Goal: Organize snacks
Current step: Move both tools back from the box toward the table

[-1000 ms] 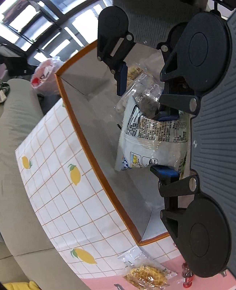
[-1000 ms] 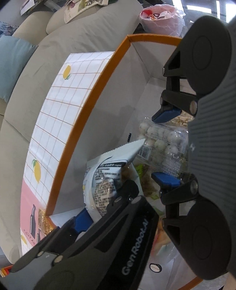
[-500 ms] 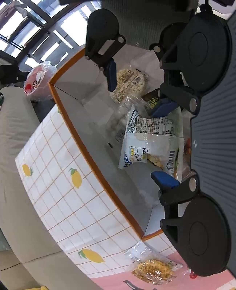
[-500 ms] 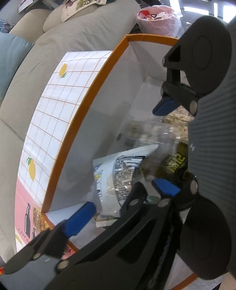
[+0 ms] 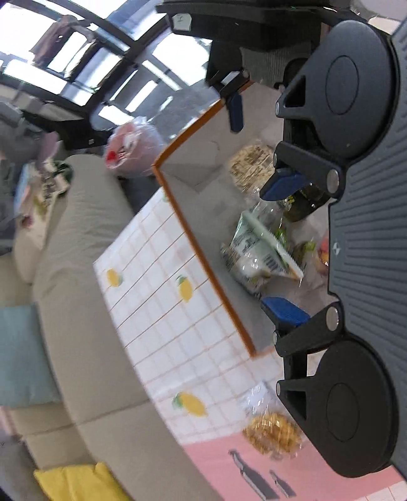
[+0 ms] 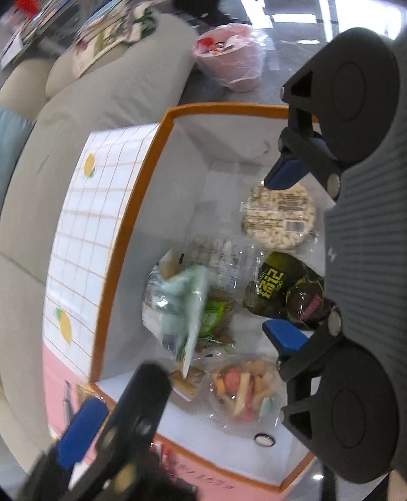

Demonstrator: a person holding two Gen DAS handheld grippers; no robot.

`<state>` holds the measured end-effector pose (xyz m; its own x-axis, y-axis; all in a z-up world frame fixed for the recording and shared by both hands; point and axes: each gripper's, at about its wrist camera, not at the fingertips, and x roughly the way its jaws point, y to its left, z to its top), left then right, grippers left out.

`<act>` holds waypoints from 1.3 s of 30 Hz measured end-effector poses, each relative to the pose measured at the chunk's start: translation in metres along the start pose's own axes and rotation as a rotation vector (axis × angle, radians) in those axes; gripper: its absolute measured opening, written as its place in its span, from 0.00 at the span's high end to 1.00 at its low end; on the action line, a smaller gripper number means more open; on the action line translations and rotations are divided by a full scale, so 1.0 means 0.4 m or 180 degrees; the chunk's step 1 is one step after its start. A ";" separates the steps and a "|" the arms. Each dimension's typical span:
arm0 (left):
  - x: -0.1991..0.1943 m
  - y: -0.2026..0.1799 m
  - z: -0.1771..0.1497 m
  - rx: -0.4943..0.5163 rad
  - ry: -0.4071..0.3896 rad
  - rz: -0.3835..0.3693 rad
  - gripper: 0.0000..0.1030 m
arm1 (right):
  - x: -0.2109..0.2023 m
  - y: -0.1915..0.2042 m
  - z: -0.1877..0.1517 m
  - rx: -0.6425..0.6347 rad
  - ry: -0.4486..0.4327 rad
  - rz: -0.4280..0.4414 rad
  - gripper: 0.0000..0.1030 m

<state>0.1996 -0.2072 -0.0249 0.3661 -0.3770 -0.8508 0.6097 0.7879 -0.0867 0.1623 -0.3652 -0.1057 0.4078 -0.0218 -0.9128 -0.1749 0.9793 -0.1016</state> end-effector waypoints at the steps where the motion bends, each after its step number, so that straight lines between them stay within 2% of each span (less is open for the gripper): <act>1: -0.014 0.001 -0.006 -0.0008 -0.0058 0.0028 0.20 | -0.012 0.001 -0.007 0.0085 -0.0042 -0.0019 0.14; 5: -0.076 0.016 -0.041 -0.0015 -0.0303 0.0194 0.20 | -0.063 0.009 -0.023 0.0416 -0.0280 -0.0046 0.14; 9: -0.124 0.045 -0.086 -0.0092 -0.0491 0.0327 0.20 | -0.120 0.047 -0.036 0.0682 -0.0643 -0.0073 0.13; 12: -0.155 0.073 -0.127 -0.0186 -0.0605 0.0426 0.21 | -0.147 0.097 -0.040 0.0723 -0.0880 -0.0152 0.13; 15: -0.183 0.101 -0.176 -0.0217 -0.0728 0.0622 0.22 | -0.168 0.150 -0.044 0.0771 -0.1065 -0.0231 0.13; 19: -0.215 0.137 -0.246 -0.0214 -0.0932 0.0893 0.22 | -0.188 0.228 -0.041 0.0795 -0.1259 -0.0168 0.13; 23: -0.231 0.187 -0.305 -0.0360 -0.1038 0.1092 0.24 | -0.188 0.309 -0.025 0.0749 -0.1365 -0.0070 0.13; 29: -0.240 0.276 -0.385 -0.0643 -0.1094 0.1138 0.24 | -0.168 0.413 -0.001 0.0749 -0.1405 0.0134 0.13; 33: -0.238 0.356 -0.438 -0.0940 -0.1054 0.1158 0.25 | -0.133 0.481 0.024 0.0661 -0.1357 0.0286 0.13; 37: -0.232 0.427 -0.491 -0.1098 -0.1023 0.1208 0.27 | -0.088 0.543 0.047 0.0548 -0.1296 0.0317 0.13; 39: -0.224 0.456 -0.509 -0.1144 -0.1008 0.1238 0.32 | -0.061 0.570 0.060 0.0529 -0.1272 0.0283 0.13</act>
<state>0.1351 0.0696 -0.0699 0.7386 -0.1120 -0.6647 0.1348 0.9907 -0.0172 0.1340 -0.1365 -0.0973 0.7179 0.1114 -0.6871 -0.0916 0.9936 0.0653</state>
